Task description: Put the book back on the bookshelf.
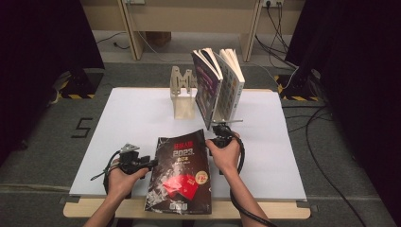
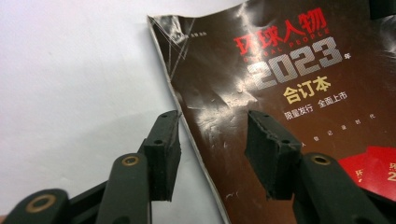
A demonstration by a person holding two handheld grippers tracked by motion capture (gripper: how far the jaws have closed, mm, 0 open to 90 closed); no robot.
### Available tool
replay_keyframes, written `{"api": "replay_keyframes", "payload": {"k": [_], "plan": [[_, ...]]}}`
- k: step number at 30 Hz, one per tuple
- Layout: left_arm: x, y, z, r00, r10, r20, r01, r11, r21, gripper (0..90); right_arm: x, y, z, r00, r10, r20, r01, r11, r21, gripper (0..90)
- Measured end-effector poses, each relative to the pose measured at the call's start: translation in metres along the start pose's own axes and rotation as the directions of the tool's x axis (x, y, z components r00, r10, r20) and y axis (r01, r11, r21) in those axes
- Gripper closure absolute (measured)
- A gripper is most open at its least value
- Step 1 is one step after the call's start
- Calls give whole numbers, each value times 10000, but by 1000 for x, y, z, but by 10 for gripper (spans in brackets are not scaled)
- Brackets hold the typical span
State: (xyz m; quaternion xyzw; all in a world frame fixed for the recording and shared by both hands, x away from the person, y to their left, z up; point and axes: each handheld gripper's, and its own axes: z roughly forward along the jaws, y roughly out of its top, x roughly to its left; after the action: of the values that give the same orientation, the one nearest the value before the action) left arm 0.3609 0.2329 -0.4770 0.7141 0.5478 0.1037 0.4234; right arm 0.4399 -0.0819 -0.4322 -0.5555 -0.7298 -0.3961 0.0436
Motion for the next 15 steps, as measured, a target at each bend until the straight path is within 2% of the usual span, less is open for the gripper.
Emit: {"api": "replay_keyframes", "payload": {"k": [15], "plan": [[-2,4,-4,9999,-2,116,6,9994,-332,495,10,13,-32,9998,-157,-89,145,9921,-1243,868]]}}
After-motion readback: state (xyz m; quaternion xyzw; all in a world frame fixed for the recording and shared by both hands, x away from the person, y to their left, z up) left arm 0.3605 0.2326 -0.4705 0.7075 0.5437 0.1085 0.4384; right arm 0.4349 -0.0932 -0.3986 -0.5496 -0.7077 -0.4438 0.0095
